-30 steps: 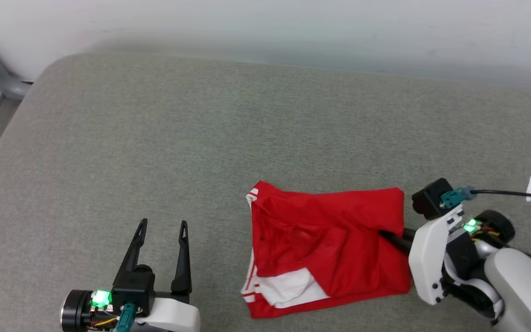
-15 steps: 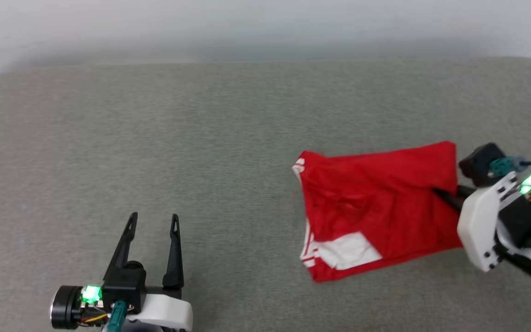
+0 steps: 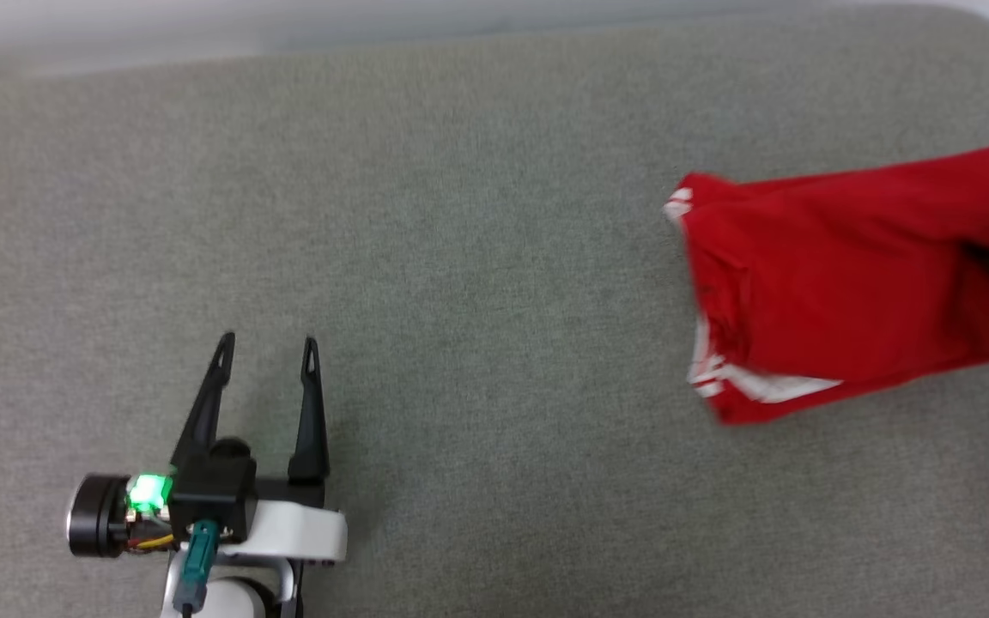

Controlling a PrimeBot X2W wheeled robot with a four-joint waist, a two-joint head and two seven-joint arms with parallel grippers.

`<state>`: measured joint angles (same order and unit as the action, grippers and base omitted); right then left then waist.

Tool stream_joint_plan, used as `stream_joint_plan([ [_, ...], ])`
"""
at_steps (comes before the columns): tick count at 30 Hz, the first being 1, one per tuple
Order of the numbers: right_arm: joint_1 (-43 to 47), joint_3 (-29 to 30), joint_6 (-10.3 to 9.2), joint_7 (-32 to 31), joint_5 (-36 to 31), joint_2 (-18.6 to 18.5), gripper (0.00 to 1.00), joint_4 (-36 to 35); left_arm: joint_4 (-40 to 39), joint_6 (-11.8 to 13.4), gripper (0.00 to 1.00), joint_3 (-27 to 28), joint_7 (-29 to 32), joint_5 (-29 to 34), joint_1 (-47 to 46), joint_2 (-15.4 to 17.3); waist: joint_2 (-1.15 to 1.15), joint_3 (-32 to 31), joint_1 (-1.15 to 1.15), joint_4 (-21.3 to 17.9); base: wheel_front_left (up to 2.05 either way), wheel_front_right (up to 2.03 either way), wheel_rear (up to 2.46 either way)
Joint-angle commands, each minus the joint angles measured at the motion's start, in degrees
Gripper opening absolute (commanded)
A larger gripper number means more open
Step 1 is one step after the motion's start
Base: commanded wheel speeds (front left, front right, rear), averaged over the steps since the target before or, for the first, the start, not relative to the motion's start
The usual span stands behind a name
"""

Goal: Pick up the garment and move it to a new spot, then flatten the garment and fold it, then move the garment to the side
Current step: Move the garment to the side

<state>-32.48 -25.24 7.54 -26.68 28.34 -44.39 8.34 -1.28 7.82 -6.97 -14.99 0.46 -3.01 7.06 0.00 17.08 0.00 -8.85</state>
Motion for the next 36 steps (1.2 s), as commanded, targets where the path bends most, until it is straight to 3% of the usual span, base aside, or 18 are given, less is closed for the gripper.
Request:
stream_joint_plan([
  [1,-1.44,2.61,-0.1,-0.49,-1.39,-1.51,0.0,1.26,-0.79,-0.05,1.0,-0.45,-0.26,0.43,-2.3,0.65,0.0,3.93,0.0,0.72,0.0,0.0,0.0],
  [14,-4.55,19.59,-0.11,-2.07,-6.36,-6.52,0.0,14.26,-4.57,0.6,1.0,-2.93,-0.26,1.17,-8.98,1.46,0.0,14.85,0.0,5.09,0.0,0.0,0.0],
  [25,-6.56,29.89,-0.11,-0.83,-12.39,-4.18,0.0,21.88,-5.76,1.89,1.0,-4.59,-0.26,0.65,-10.56,2.1,0.0,16.68,0.0,6.28,0.0,0.0,0.0],
  [26,-6.7,30.42,-0.11,-0.66,-12.86,-3.4,0.21,22.21,-5.65,1.98,1.0,-4.6,-0.26,0.53,-10.51,2.17,0.0,16.41,0.0,6.21,0.0,0.0,0.0],
  [27,-6.49,30.78,-0.11,-0.53,-13.52,-2.61,0.85,22.46,-5.48,2.21,1.0,-4.58,-0.26,0.38,-10.3,2.23,0.0,15.94,0.0,6.12,0.0,0.0,0.0],
  [28,-6.36,31.1,-0.11,-0.41,-14.17,-1.89,1.0,22.74,-5.27,2.36,1.0,-4.61,-0.26,0.35,-9.99,2.28,0.0,15.34,0.0,6.03,0.0,0.0,0.0],
  [32,-5.13,32.57,-0.11,0.58,-15.86,0.06,1.0,22.75,-4.35,2.78,1.0,-4.69,-0.26,-0.19,-8.63,2.18,0.0,11.92,0.0,5.93,0.0,0.0,0.0],
  [36,-3.15,33.77,-0.11,5.4,-17.63,1.69,1.0,20.06,-3.75,3.33,1.0,-4.55,-0.26,-0.8,-6.47,1.83,0.0,7.36,0.0,6.21,0.0,0.0,0.0],
])
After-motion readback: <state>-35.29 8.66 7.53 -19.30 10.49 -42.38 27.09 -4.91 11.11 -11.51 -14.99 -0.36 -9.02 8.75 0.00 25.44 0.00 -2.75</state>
